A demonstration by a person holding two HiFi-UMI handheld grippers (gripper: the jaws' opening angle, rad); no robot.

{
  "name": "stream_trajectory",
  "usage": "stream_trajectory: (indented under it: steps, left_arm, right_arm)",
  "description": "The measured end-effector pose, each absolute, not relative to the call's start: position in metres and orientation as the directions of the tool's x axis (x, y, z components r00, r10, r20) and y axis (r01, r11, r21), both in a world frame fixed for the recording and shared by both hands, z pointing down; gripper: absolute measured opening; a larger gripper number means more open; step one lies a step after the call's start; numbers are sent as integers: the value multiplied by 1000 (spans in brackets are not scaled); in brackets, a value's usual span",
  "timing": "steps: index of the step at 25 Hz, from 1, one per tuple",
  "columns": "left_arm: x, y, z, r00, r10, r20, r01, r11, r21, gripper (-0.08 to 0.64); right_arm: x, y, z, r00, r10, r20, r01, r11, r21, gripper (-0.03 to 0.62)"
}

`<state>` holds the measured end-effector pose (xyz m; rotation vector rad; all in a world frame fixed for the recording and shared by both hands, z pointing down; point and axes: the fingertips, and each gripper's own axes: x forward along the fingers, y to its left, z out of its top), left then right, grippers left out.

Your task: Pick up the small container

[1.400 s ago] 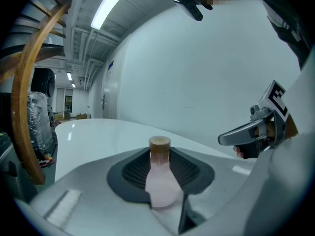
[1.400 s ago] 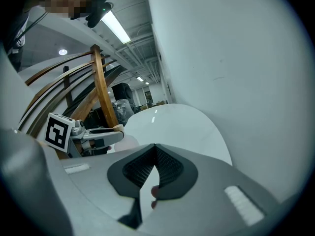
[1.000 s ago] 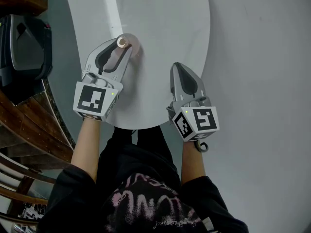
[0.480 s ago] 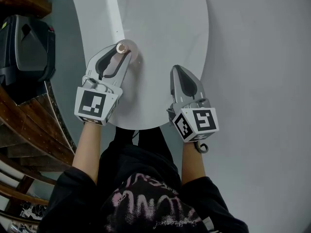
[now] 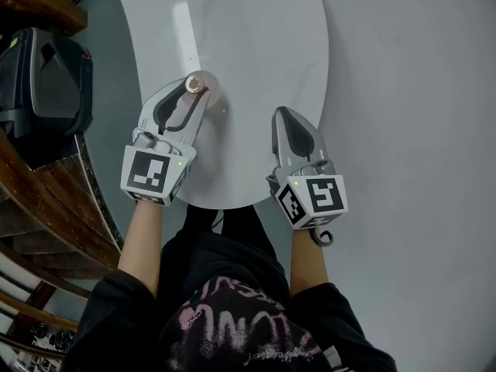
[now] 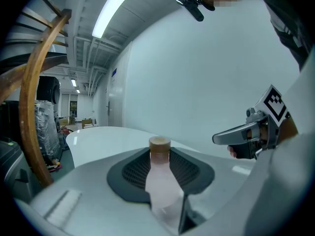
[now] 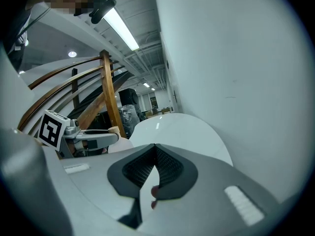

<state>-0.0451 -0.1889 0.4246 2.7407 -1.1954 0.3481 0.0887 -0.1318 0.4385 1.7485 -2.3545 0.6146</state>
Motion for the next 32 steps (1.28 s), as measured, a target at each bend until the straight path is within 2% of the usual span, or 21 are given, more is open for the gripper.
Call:
stream_trajectory:
  steps: [32]
  left_arm:
    - [-54,-161,373,636,-735,236,-758,-653,9,123]
  right_arm:
    - [84,-128,382,-328,-908,259,-932,267,-244,23]
